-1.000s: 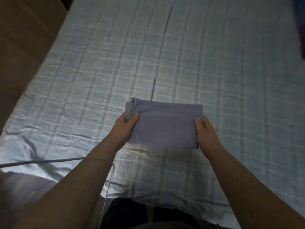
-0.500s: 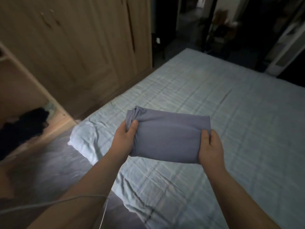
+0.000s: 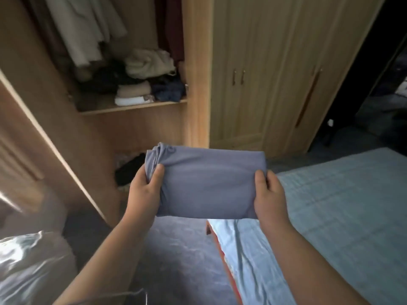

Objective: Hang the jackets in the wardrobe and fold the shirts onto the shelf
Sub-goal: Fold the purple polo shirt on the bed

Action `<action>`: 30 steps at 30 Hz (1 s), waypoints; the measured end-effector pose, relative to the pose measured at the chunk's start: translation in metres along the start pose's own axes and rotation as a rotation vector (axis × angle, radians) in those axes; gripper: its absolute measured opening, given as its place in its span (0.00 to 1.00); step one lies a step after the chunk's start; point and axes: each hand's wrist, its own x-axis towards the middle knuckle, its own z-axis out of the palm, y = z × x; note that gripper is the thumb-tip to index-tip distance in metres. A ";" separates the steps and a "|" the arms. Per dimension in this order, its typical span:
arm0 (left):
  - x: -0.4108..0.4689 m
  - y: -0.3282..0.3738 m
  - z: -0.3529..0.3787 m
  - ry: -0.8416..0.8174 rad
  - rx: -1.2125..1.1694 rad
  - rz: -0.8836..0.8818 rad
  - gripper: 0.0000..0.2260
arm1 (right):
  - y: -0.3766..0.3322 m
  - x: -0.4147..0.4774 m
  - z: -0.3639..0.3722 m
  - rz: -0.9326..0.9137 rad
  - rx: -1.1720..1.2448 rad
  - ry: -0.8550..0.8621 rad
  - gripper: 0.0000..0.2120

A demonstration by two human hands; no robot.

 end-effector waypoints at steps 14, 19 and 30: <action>0.178 -0.016 -0.104 0.269 0.125 0.084 0.10 | -0.064 0.122 0.221 -0.155 0.049 -0.222 0.14; 0.267 -0.020 -0.077 0.330 0.100 0.096 0.11 | -0.055 0.210 0.282 -0.197 0.081 -0.259 0.15; 0.473 -0.019 -0.033 0.431 0.153 0.099 0.04 | -0.079 0.404 0.412 -0.260 0.114 -0.359 0.14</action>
